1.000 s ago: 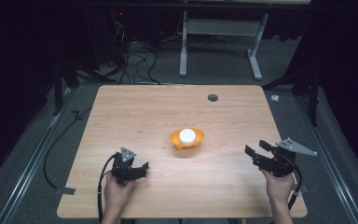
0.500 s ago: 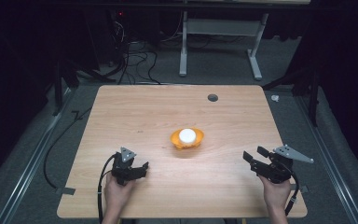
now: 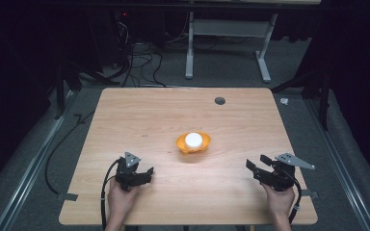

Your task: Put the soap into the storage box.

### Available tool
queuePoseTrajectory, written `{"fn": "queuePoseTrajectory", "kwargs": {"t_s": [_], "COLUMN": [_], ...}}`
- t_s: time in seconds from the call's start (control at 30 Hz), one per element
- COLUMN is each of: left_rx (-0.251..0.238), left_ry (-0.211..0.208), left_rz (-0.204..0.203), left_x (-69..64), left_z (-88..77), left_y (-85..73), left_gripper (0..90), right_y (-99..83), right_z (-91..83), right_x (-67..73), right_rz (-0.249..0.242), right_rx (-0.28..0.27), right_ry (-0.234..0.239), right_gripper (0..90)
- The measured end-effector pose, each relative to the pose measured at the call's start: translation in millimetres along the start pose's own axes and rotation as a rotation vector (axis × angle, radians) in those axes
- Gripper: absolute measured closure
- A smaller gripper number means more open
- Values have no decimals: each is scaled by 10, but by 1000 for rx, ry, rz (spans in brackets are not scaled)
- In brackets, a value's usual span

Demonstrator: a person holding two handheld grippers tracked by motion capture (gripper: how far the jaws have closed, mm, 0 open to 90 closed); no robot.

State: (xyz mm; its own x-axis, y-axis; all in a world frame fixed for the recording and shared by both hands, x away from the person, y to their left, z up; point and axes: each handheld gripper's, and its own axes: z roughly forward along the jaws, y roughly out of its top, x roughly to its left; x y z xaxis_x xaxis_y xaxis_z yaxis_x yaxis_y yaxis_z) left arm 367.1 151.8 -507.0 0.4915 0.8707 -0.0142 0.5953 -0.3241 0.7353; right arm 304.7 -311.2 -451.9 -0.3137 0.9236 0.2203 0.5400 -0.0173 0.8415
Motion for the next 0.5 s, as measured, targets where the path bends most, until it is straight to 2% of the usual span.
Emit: {"fn": "queuePoseTrajectory", "kwargs": {"t_s": [0.33, 0.5], "left_rx": [0, 0], "left_ry": [-2, -3], "left_rz": [1, 2], "left_x": [-1, -2], "left_z": [-1, -1], "left_y": [-1, -1], "left_gripper": [220, 219], "right_y": [8, -5], "right_z": [226, 315], "right_x": [76, 112], "right_rz": [-18, -40], "right_rx": [57, 76], "right_ry": [16, 2], "right_gripper": [350, 351]}}
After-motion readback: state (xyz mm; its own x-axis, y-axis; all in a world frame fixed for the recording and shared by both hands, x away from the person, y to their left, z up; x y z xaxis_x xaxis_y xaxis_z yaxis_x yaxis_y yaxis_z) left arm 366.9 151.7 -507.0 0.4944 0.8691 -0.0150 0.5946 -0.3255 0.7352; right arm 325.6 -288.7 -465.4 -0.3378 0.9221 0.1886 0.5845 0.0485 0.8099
